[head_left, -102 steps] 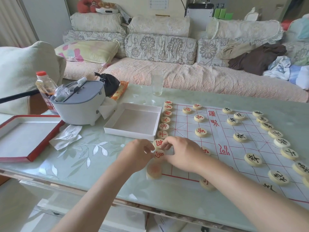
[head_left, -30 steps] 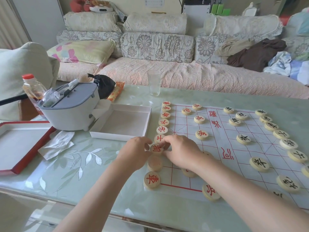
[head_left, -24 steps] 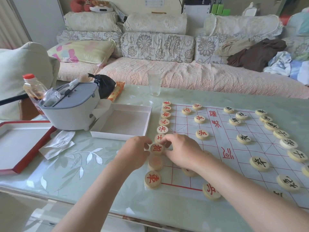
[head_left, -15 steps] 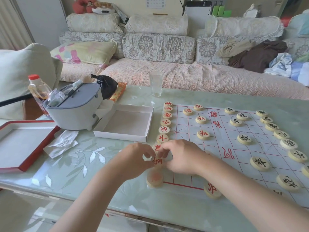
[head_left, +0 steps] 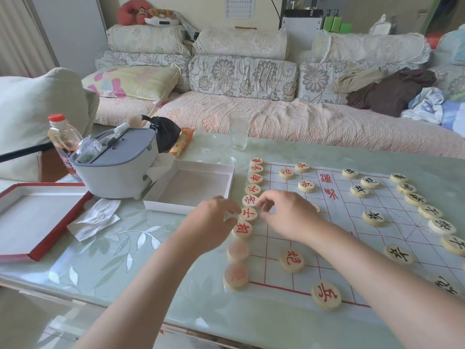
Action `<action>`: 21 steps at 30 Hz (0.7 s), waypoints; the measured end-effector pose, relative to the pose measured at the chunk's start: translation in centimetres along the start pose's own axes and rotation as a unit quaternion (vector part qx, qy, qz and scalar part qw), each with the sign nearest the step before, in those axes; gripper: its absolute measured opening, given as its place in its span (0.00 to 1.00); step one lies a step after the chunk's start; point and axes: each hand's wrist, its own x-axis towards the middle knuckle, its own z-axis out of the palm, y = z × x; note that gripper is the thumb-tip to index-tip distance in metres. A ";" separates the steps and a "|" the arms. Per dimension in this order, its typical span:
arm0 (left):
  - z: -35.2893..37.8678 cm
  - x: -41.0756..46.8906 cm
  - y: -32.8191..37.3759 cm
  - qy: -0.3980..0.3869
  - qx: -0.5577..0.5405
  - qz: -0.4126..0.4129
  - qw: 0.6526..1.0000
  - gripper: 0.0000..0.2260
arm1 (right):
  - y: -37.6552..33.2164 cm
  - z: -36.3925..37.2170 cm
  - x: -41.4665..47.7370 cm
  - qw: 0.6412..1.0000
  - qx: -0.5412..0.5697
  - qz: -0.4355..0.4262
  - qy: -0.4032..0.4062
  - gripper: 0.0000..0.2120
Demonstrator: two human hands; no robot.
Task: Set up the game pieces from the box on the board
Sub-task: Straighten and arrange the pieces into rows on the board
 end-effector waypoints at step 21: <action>2.2 5.1 0.1 -0.053 0.134 -0.017 0.989 0.10 | 1.5 2.2 3.0 0.999 0.012 -0.001 -0.035 0.06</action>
